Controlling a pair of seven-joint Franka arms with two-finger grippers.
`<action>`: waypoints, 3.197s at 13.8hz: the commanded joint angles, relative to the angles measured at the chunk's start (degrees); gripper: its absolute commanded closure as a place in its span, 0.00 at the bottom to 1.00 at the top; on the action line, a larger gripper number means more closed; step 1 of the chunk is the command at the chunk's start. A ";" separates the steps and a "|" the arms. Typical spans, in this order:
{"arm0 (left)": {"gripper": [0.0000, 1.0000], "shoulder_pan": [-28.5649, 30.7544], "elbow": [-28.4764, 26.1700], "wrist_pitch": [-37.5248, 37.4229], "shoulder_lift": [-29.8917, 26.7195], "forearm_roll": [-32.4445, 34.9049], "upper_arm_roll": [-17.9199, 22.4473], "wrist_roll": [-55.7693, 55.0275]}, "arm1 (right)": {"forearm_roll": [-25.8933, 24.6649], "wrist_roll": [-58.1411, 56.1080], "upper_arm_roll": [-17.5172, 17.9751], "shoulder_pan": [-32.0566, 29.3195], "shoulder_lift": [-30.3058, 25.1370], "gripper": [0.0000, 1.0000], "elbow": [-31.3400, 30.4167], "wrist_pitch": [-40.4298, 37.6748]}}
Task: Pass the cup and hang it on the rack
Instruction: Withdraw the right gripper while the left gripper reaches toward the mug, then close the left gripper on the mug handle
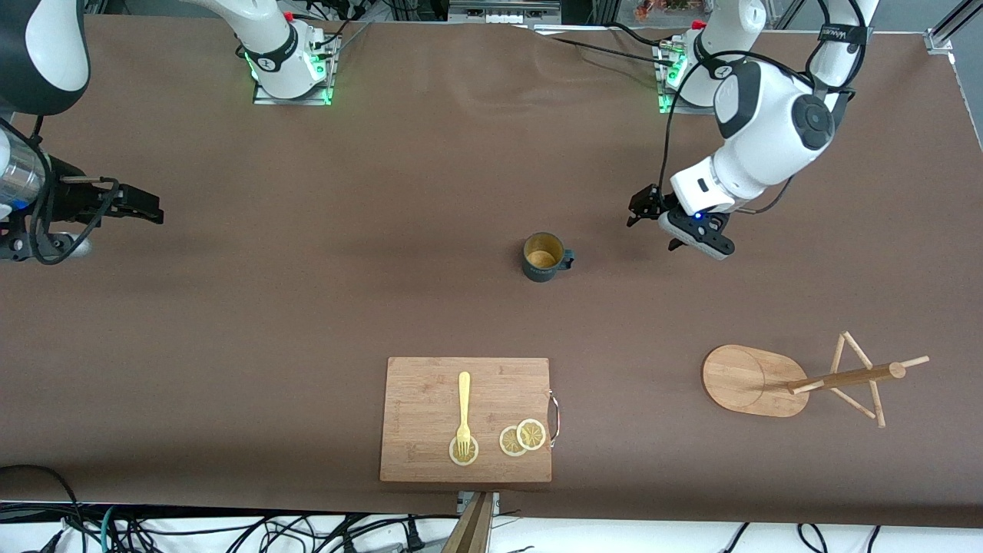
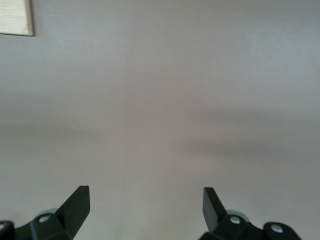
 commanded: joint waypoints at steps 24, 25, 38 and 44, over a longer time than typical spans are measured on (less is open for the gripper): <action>0.00 8.98 12.90 -18.22 38.72 -57.67 -1.20 119.46 | -7.44 1.84 28.65 -27.93 -5.87 0.00 -0.97 -2.48; 0.00 8.89 13.96 -18.48 39.77 -58.20 -1.90 120.86 | -7.44 1.84 28.73 -27.93 -5.95 0.00 -0.97 -2.57; 0.31 5.73 17.75 -19.80 44.44 -61.28 -2.17 127.90 | -7.26 1.92 28.47 -28.02 -5.60 0.00 -1.06 -3.01; 0.78 6.52 17.22 -21.12 44.53 -61.81 -1.91 131.33 | -6.74 1.92 28.65 -27.93 -5.60 0.00 -1.06 -3.27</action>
